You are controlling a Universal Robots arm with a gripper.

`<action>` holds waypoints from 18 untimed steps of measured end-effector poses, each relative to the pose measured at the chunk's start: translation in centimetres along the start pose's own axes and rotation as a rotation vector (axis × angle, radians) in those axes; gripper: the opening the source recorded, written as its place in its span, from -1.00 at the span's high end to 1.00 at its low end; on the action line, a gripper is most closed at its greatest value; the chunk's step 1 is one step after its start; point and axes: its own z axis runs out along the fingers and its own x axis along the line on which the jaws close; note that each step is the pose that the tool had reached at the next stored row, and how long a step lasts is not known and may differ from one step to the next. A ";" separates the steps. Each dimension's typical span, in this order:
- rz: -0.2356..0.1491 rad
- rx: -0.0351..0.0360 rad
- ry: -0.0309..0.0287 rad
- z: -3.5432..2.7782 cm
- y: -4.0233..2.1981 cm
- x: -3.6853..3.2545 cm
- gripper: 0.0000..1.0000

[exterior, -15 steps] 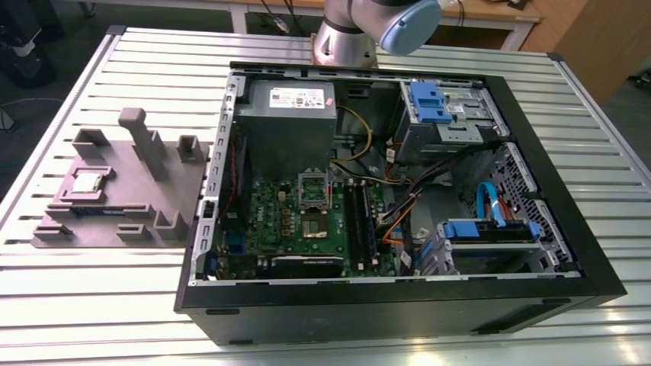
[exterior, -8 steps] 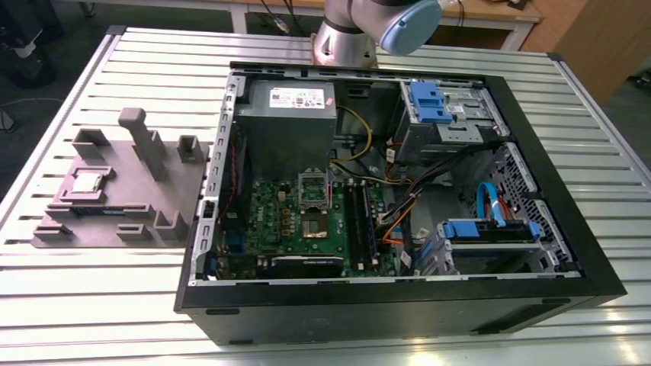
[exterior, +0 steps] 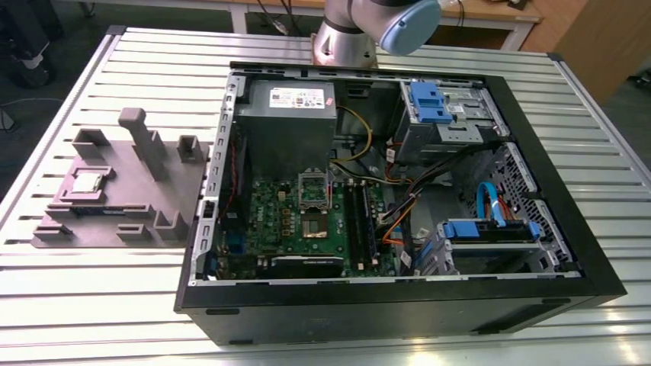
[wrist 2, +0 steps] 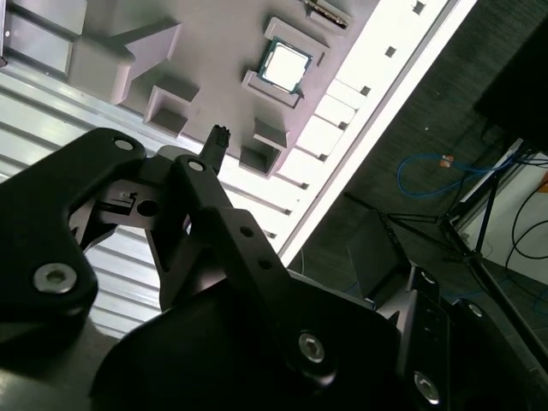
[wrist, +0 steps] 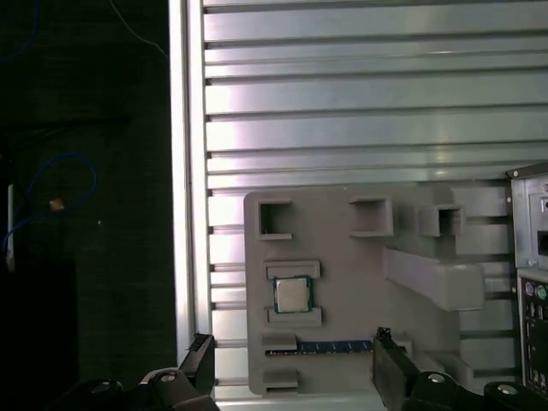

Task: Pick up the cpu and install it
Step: 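Pick up the cpu and move it towards the insertion slot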

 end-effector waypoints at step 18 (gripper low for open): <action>0.000 0.0002 0.0002 0.95 -0.04 -0.01 -0.64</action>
